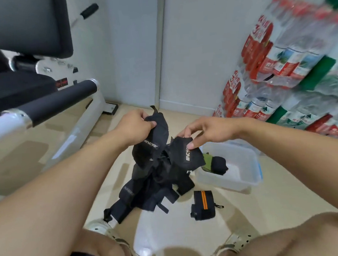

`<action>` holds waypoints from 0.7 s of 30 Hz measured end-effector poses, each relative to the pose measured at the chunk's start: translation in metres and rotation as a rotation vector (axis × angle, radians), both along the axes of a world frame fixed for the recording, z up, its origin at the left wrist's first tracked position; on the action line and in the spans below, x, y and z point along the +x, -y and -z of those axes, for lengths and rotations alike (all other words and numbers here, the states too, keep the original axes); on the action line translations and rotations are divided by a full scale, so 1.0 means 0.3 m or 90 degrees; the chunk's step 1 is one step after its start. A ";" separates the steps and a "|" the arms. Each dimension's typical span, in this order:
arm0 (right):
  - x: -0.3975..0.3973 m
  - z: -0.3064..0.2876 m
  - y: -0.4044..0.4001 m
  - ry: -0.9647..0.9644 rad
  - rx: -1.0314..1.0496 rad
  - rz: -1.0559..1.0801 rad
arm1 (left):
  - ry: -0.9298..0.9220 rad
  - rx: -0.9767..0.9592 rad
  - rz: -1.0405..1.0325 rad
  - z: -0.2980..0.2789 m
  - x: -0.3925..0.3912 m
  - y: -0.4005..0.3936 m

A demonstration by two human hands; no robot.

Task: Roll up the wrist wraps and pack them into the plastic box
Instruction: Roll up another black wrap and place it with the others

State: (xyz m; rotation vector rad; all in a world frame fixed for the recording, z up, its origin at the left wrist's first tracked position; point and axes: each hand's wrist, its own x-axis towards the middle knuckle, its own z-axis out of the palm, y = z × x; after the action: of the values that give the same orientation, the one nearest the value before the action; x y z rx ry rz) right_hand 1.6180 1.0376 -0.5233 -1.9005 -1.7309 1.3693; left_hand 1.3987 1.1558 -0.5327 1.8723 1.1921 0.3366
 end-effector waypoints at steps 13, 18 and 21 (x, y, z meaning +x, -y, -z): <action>-0.042 -0.035 0.082 -0.403 0.136 0.360 | 0.254 -0.073 -0.118 -0.040 0.021 0.012; -0.051 -0.002 0.069 -0.459 0.065 0.425 | 0.283 -0.092 -0.127 -0.019 0.041 -0.013; -0.063 -0.016 0.062 -0.490 0.042 0.437 | 0.296 -0.095 -0.124 -0.010 0.053 -0.022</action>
State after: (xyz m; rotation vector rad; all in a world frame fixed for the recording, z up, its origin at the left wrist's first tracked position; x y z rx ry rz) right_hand 1.5992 1.0189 -0.5186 -1.4132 -0.6632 1.4291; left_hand 1.4147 1.1624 -0.5297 1.4468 1.0439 0.7263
